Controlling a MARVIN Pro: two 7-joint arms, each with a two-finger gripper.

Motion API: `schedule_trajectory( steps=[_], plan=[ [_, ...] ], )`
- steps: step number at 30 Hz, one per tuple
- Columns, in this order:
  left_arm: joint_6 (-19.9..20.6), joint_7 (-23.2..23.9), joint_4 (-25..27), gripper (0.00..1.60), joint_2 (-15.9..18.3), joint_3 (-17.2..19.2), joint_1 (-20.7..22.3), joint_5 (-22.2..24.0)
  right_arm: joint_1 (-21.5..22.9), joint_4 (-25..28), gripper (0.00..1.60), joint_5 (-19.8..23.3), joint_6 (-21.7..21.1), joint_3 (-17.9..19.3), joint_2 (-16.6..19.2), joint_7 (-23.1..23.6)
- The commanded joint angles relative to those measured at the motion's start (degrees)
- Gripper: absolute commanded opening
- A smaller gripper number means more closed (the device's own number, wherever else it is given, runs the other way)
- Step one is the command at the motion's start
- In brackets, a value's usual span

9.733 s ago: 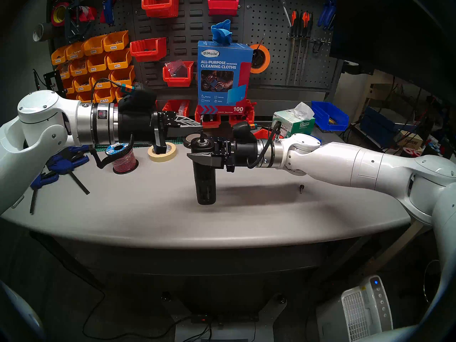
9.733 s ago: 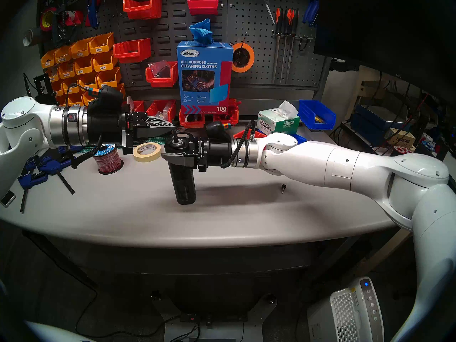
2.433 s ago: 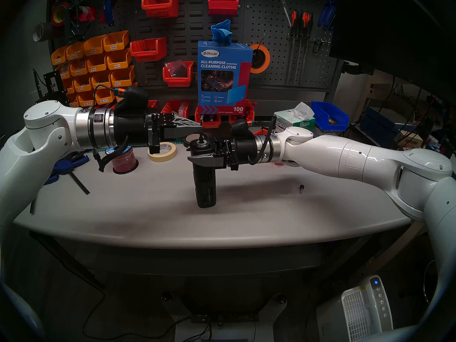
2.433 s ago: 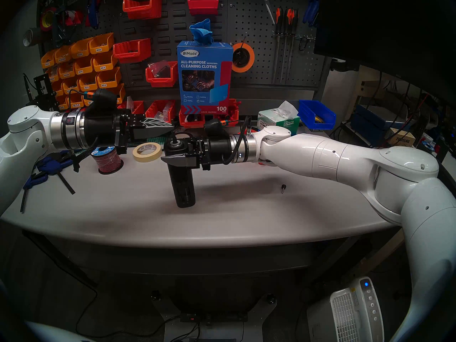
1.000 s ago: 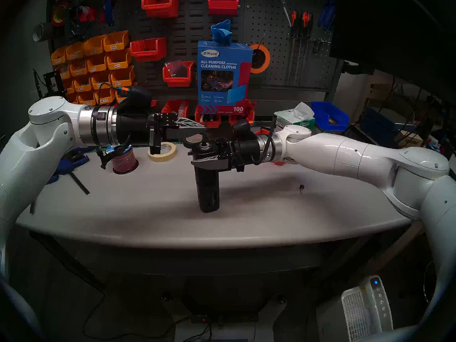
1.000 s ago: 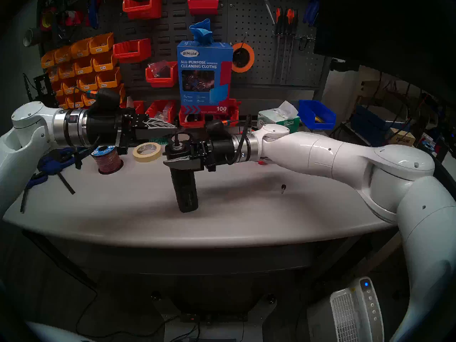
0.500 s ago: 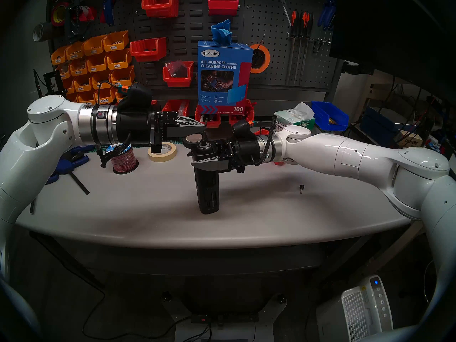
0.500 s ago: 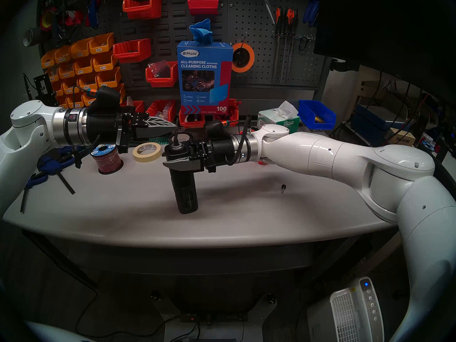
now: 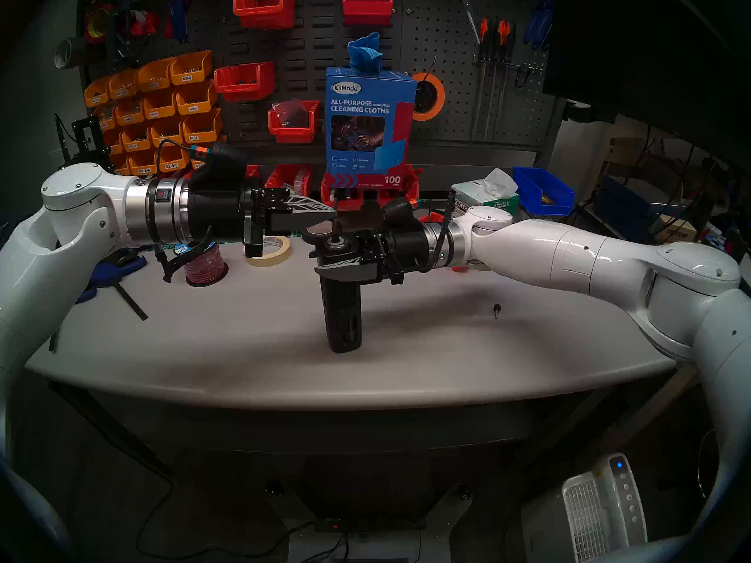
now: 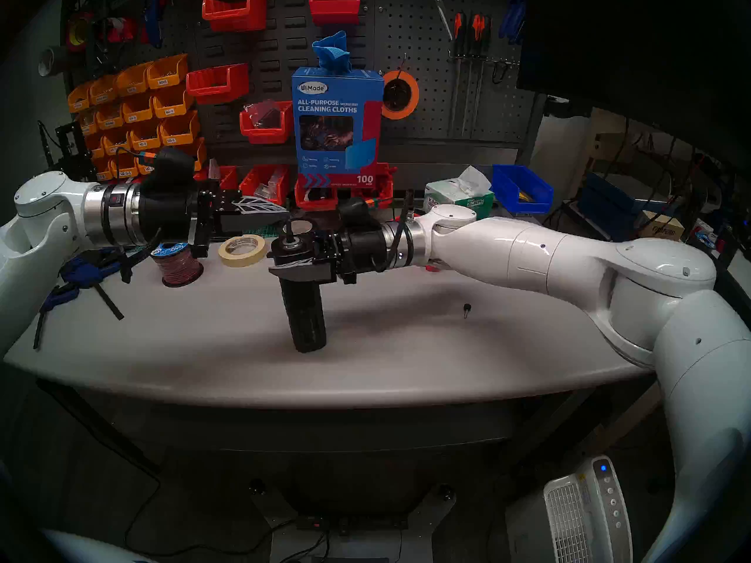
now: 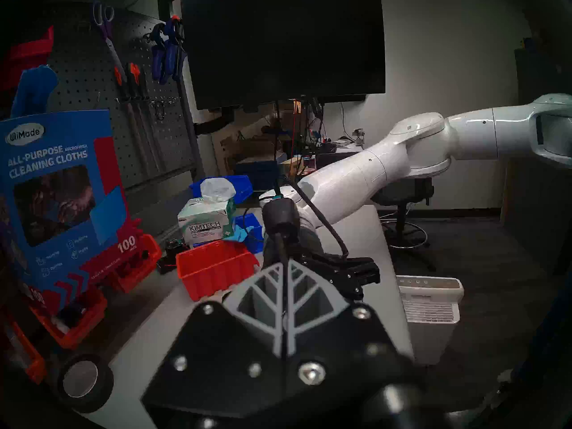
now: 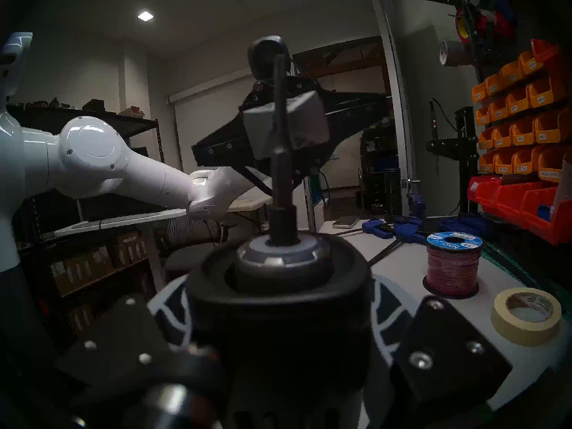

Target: Pick a screwdriver bit and insert it into the screwdriver

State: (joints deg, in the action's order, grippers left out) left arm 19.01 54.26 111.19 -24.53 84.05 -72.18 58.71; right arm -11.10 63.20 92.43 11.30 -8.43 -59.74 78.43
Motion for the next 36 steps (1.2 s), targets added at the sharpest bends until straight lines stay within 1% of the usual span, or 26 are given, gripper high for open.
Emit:
schedule_trajectory(
  steps=[1,9,18,36],
  plan=[
    [-0.75,0.42,0.49,0.0,0.75,2.39,-0.27,1.05,1.71,-0.22,0.31,0.42,-0.04,1.27,-0.34,0.61],
    [-0.95,0.19,0.75,0.0,0.95,2.69,-0.54,1.03,1.83,-0.64,0.29,0.47,-0.06,1.44,-0.82,0.83],
    [-1.08,-0.09,0.67,0.0,0.57,1.59,-0.26,0.47,1.78,-0.61,0.3,0.52,0.07,1.54,-0.76,0.48],
    [-1.38,-0.66,0.61,0.0,0.63,0.64,-0.21,-0.08,1.47,-1.05,0.3,0.77,0.45,1.67,-0.95,0.03]
  ],
)
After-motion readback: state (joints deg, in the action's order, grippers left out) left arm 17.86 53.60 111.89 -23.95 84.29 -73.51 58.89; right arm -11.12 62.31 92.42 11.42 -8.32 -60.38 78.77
